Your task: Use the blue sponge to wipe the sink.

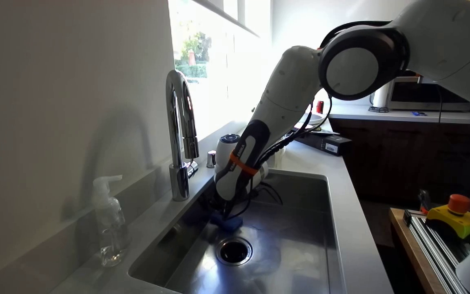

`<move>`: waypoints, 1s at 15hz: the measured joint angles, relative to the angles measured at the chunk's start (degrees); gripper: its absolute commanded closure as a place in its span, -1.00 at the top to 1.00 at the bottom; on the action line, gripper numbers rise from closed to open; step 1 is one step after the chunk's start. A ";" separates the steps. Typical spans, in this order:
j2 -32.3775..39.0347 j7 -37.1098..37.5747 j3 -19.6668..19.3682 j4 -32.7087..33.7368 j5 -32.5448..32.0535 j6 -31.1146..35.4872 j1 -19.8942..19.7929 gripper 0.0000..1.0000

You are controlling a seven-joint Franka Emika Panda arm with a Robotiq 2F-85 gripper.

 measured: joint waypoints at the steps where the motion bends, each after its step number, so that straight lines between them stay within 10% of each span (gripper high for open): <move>1: 0.13 0.28 -0.02 0.21 0.06 0.00 -0.16 -1.00; 15: -3.14 -8.66 7.90 -5.65 -0.45 5.04 1.53 -1.00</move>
